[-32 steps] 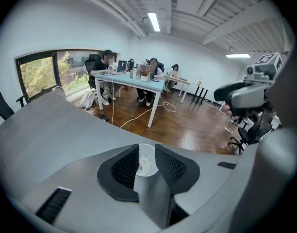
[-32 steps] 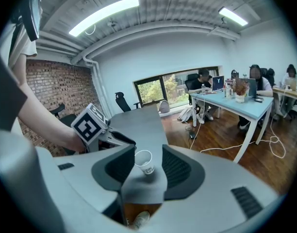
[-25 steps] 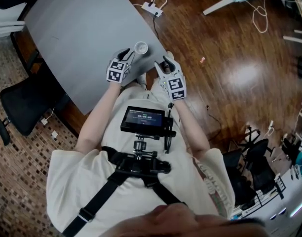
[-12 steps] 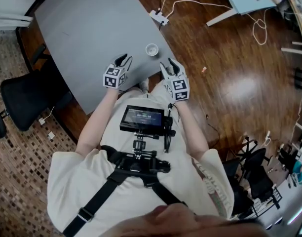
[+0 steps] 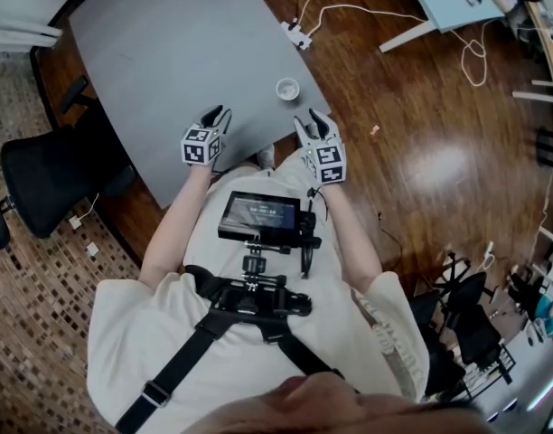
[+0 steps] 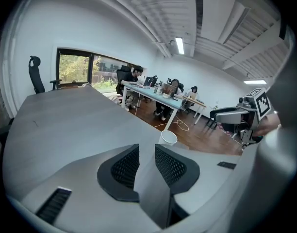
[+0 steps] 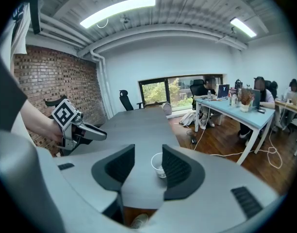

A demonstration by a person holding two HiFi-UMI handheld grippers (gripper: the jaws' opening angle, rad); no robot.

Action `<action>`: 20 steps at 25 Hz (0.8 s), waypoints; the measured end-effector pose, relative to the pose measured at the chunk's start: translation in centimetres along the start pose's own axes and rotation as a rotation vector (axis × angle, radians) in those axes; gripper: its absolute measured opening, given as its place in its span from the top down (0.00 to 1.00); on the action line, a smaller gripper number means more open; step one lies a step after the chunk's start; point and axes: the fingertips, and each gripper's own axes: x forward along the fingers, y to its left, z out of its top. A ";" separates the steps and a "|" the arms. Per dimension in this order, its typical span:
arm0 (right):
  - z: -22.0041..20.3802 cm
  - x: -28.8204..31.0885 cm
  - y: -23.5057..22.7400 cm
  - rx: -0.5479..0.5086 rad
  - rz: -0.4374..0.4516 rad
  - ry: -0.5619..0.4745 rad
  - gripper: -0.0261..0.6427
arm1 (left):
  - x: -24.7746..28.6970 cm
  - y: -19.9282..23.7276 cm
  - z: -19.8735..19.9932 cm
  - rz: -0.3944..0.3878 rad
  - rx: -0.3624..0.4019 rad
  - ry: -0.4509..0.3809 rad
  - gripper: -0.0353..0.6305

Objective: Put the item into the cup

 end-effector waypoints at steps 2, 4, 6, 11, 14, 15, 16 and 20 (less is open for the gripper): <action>-0.2 0.1 0.0 0.005 0.002 0.006 0.68 | 0.1 0.1 0.0 -0.003 -0.021 -0.003 0.79; -0.3 0.1 0.0 0.010 0.004 0.014 0.68 | 0.2 0.0 0.2 -0.011 -0.029 -0.007 0.79; -0.4 0.0 0.1 0.009 0.003 0.018 0.68 | 0.3 -0.3 0.5 -0.021 -0.030 -0.010 0.79; 0.1 -0.1 0.4 -0.006 -0.007 0.008 0.68 | 0.6 -1.7 1.0 -0.075 -0.010 0.002 0.79; 0.4 -0.3 0.5 -0.016 -0.019 -0.012 0.68 | 0.4 -3.3 1.6 -0.112 0.019 -0.004 0.79; 0.4 -0.4 0.5 -0.017 -0.023 -0.019 0.68 | 0.4 -3.8 1.8 -0.122 0.028 -0.010 0.79; 0.4 -0.5 0.5 -0.017 -0.028 -0.025 0.68 | 0.4 -4.2 2.0 -0.131 0.037 -0.016 0.79; -0.3 -1.2 1.2 -0.001 -0.029 -0.024 0.68 | 0.3 -5.8 2.1 -0.151 0.073 -0.023 0.79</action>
